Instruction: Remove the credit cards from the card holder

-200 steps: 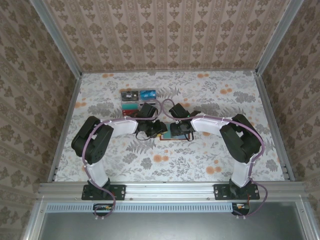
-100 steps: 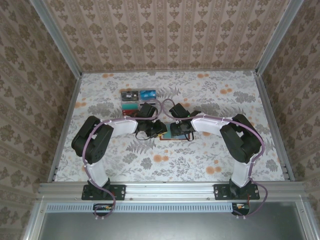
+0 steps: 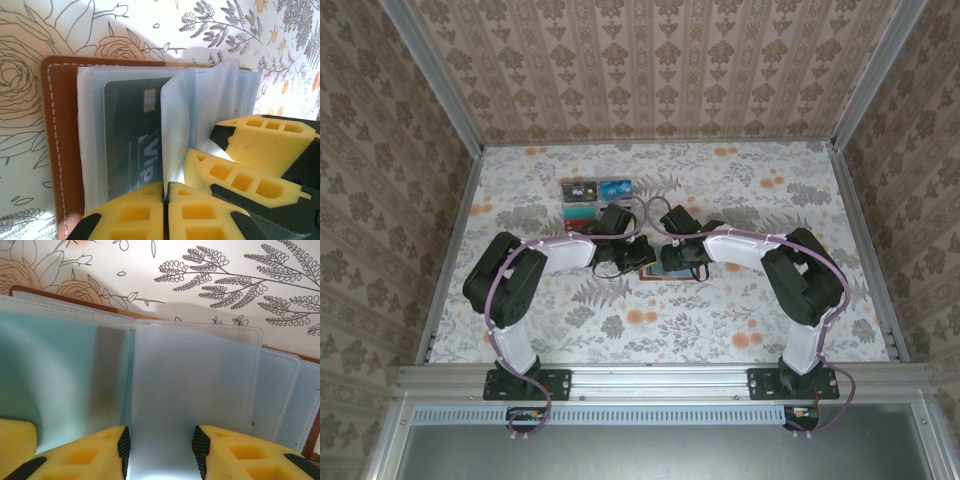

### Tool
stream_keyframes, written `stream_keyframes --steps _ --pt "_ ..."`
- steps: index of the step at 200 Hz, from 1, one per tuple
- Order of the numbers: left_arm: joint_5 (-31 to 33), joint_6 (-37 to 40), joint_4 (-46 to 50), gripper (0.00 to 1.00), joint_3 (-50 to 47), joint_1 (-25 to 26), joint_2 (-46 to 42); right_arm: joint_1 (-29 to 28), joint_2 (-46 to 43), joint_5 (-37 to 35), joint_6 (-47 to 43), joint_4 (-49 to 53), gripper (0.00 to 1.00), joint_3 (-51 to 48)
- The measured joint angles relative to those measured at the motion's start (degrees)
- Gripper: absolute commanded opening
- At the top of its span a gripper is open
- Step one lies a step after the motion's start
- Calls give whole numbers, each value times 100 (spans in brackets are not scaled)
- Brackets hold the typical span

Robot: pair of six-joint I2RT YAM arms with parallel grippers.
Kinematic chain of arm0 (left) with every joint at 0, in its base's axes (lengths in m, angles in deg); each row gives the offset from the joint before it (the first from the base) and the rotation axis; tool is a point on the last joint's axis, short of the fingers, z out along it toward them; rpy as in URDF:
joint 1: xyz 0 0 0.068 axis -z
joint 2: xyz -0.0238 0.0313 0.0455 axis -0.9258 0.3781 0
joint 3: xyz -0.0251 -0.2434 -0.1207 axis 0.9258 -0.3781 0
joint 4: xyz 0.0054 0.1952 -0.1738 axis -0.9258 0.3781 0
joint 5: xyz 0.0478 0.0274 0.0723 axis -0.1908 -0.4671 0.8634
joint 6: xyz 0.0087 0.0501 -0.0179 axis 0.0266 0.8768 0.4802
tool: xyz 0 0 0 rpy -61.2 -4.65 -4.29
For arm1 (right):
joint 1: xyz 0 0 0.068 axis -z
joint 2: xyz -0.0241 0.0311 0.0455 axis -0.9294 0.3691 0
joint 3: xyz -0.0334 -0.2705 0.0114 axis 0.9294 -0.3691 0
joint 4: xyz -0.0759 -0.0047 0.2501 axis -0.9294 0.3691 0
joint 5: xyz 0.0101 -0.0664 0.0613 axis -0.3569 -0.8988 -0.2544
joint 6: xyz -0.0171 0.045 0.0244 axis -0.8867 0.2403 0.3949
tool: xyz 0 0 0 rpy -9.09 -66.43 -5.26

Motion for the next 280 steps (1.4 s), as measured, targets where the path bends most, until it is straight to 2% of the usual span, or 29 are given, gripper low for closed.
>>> stream_keyframes --steps 46,105,124,141,164,201,252,280 --pt "149 422 487 0 11 -4 -249 173 -385 557 -7 -50 52 -291" --pt "466 968 1488 0 11 -249 -758 562 -1620 1231 52 -415 64 -686" --pt "485 1060 1637 9 9 -315 -828 691 -1845 1266 133 -518 64 -763" --pt "343 1064 1567 22 9 -315 -826 820 -1902 1266 201 -584 64 -844" --pt "74 1027 1252 34 15 -227 -778 962 -1906 1266 304 -603 64 -964" --pt "-369 793 601 44 101 -83 -455 997 -1939 1268 387 -603 63 -1073" --pt "-590 509 -57 45 63 -157 -369 1023 -2065 1272 409 -625 63 -1108" --pt "-450 365 -155 40 -205 -391 -433 1023 -2031 1416 422 -651 55 -1108"
